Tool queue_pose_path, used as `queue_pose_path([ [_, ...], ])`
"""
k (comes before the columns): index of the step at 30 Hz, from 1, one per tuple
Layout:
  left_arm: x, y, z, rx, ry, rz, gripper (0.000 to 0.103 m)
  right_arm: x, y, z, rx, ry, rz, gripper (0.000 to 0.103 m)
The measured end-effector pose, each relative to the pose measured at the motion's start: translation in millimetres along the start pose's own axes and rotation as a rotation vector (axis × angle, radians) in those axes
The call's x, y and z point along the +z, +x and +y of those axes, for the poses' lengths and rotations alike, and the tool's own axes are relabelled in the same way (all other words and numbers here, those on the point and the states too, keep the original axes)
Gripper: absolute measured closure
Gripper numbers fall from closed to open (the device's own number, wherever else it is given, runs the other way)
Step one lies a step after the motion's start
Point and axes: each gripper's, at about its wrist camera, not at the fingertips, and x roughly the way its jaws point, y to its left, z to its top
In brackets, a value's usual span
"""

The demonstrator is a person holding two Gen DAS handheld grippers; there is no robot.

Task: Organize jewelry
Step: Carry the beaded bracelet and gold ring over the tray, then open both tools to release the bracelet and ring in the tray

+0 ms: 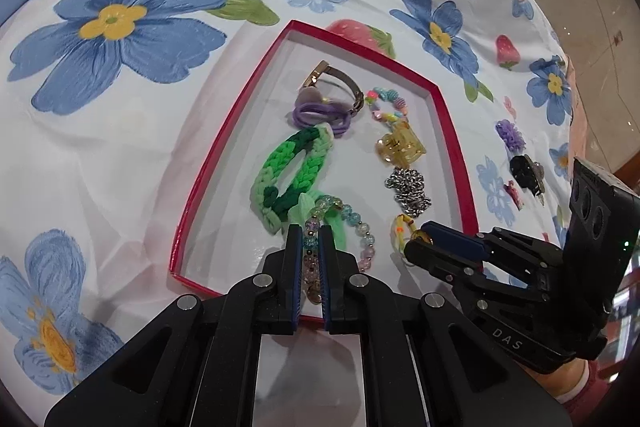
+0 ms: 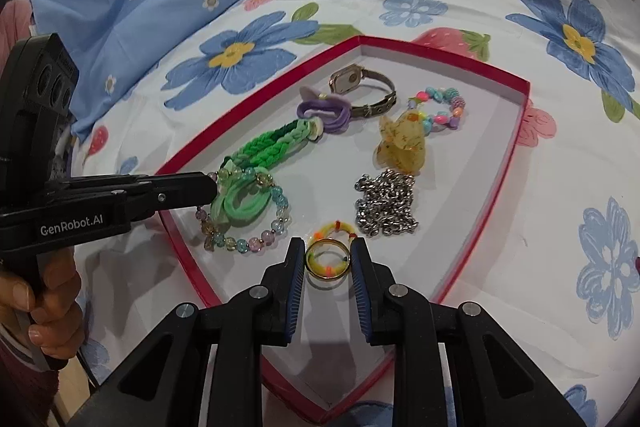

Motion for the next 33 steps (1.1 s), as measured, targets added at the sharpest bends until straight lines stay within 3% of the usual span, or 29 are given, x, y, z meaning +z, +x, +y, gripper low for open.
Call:
queue_pose_path([
  [25, -1, 0, 2, 0.033, -0.005, 0.001, 0.096, 1, 0, -2, 0.017, 0.02, -0.002, 0.078],
  [33, -3, -3, 1, 0.058, -0.01, -0.003, 0.08, 2, -22, -12, 0.034, 0.079, -0.077, 0.072],
])
